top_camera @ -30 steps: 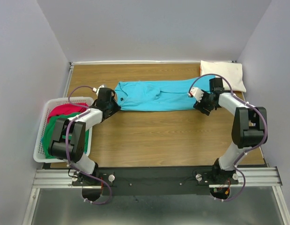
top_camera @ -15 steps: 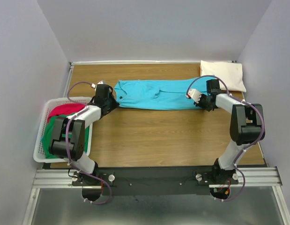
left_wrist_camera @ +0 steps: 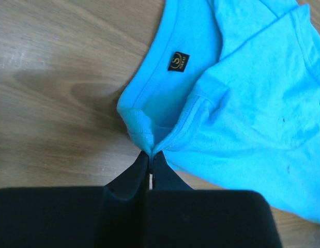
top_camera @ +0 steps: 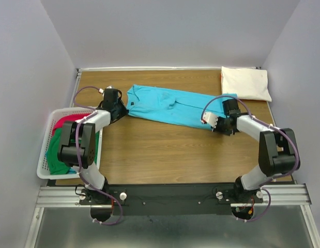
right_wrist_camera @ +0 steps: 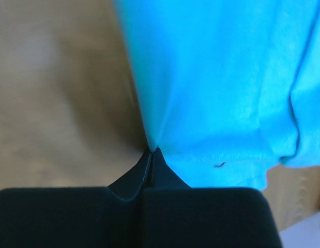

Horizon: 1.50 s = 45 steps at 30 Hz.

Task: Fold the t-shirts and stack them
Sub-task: Fold the tshirt

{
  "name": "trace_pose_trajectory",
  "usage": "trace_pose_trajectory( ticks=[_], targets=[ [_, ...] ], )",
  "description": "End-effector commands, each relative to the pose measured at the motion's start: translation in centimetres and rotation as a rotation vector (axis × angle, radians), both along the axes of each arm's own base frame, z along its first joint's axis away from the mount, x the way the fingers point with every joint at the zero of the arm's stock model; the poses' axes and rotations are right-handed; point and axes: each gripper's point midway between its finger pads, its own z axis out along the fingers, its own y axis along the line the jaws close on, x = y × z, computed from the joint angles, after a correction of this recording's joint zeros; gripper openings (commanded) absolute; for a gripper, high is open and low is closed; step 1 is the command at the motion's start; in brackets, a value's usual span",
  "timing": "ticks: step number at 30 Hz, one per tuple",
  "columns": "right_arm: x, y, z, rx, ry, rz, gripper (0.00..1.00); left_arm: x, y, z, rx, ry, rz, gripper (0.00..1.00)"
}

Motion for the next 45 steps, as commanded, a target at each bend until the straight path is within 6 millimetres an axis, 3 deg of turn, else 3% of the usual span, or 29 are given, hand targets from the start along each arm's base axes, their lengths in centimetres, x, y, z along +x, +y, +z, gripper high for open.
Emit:
trace_pose_trajectory(
  ticks=[1, 2, 3, 9, 14, 20, 24, 25, 26, 28, 29, 34, 35, 36, 37, 38, 39, 40, 41, 42, 44, 45],
  targets=[
    [-7.8, 2.2, -0.3, 0.026, 0.185, 0.107, 0.01, 0.7, 0.8, 0.0, 0.012, 0.017, -0.014, 0.00],
    [-8.9, 2.2, -0.3, 0.032, 0.205, 0.103, 0.01, 0.9, 0.9, 0.0, 0.014, 0.015, -0.013, 0.00],
    [-10.7, 3.1, 0.0, 0.043, 0.232, 0.137, 0.00, 1.1, 1.1, 0.0, 0.015, 0.016, -0.013, 0.00],
    [-16.6, 7.4, 1.4, 0.110, 0.362, 0.215, 0.01, 2.3, 1.4, 0.9, 0.026, 0.009, -0.040, 0.00],
    [-19.7, 11.9, 3.2, 0.211, 0.446, 0.298, 0.01, 3.6, 1.1, 0.8, 0.032, 0.021, -0.082, 0.00],
    [-22.0, 16.3, 3.4, 0.251, 0.518, 0.390, 0.05, 5.2, 0.9, -0.4, 0.048, 0.061, -0.120, 0.00],
    [-21.6, 19.8, 4.0, 0.258, 0.507, 0.440, 0.13, 6.3, 1.0, -0.6, 0.060, 0.066, -0.142, 0.00],
    [-21.4, 20.5, 3.8, 0.257, 0.524, 0.441, 0.22, 6.6, 1.0, -0.9, 0.062, 0.069, -0.149, 0.00],
    [-20.2, 22.0, 5.3, 0.286, 0.485, 0.446, 0.26, 7.5, 1.3, 0.0, 0.072, 0.044, -0.160, 0.00],
    [-18.6, 23.5, 5.9, 0.288, 0.467, 0.425, 0.37, 8.3, 1.4, 0.1, 0.070, 0.033, -0.182, 0.01],
    [-17.0, 25.0, 7.5, 0.315, 0.417, 0.426, 0.45, 9.3, 1.7, 1.2, 0.067, 0.003, -0.192, 0.01],
    [-11.5, 28.6, 11.0, 0.438, 0.353, 0.353, 0.56, 11.9, 2.1, 2.0, 0.037, -0.036, -0.229, 0.04],
    [-9.1, 28.2, 10.8, 0.465, 0.359, 0.287, 0.56, 12.6, 2.2, 2.9, 0.038, -0.050, -0.234, 0.05],
    [-6.5, 29.1, 12.3, 0.527, 0.317, 0.254, 0.56, 13.1, 3.7, 3.0, 0.043, -0.048, -0.211, 0.06],
    [-4.7, 29.3, 13.2, 0.594, 0.327, 0.171, 0.56, 13.3, 3.9, 2.3, 0.048, -0.032, -0.215, 0.17],
    [-0.6, 28.0, 12.5, 0.641, 0.312, 0.066, 0.56, 13.7, 4.1, 2.9, 0.053, -0.034, -0.214, 0.20],
    [1.7, 27.4, 12.7, 0.685, 0.301, 0.002, 0.56, 13.9, 4.4, 3.0, 0.057, -0.035, -0.211, 0.24],
    [4.6, 27.5, 14.7, 0.760, 0.275, -0.089, 0.57, 13.9, 4.6, 2.8, 0.063, -0.032, -0.212, 0.30],
    [6.8, 26.8, 14.4, 0.785, 0.267, -0.149, 0.57, 14.4, 4.9, 3.4, 0.071, -0.046, -0.210, 0.32],
    [10.7, 25.9, 14.7, 0.820, 0.229, -0.210, 0.58, 14.6, 5.2, 3.5, 0.079, -0.046, -0.204, 0.38],
    [14.0, 25.6, 14.2, 0.859, 0.235, -0.348, 0.61, 15.3, 6.0, 4.6, 0.102, -0.062, -0.195, 0.41],
    [15.2, 25.4, 14.0, 0.874, 0.234, -0.382, 0.61, 15.5, 6.5, 5.1, 0.118, -0.068, -0.186, 0.48]
  ],
)
